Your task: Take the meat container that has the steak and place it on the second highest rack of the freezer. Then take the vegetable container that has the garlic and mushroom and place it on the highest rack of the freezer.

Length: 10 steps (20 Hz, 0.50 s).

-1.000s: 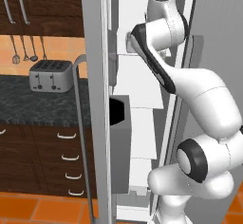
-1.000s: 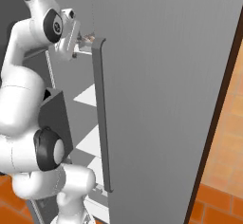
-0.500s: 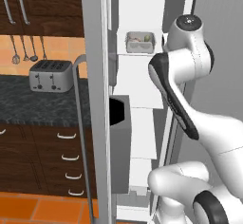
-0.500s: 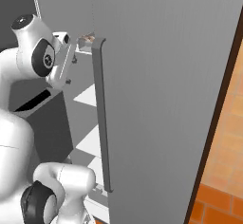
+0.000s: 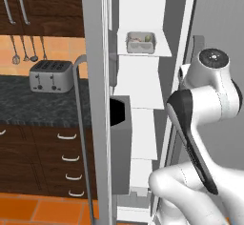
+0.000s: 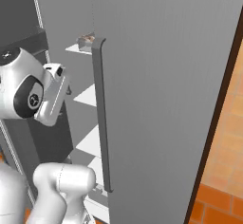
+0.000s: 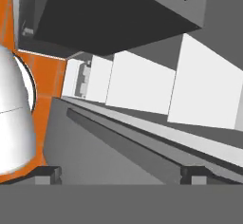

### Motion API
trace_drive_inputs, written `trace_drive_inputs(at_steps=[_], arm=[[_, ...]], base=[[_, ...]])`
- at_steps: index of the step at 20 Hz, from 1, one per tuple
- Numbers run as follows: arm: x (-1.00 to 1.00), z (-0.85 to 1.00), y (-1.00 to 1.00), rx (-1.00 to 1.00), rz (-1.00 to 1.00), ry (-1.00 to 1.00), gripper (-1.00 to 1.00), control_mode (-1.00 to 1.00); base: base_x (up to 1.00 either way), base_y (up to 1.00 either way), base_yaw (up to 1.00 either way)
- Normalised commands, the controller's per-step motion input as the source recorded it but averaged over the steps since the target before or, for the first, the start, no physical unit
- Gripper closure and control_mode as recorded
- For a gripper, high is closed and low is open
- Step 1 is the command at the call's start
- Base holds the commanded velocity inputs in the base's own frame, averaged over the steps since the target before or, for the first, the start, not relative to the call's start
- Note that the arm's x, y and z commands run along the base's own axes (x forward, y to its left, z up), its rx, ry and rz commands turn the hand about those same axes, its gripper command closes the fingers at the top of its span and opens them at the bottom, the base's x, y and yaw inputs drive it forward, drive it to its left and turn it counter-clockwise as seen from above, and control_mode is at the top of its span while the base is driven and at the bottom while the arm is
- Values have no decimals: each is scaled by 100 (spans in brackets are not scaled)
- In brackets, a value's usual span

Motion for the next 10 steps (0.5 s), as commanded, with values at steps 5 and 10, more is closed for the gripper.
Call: trace_drive_inputs(at_steps=[5,10], arm=[[-80,0,-21,0,7,0,-100,100],[0,0,0,0,0,0,-100,100]], base=[[-20,0,4],[-100,0,47]])
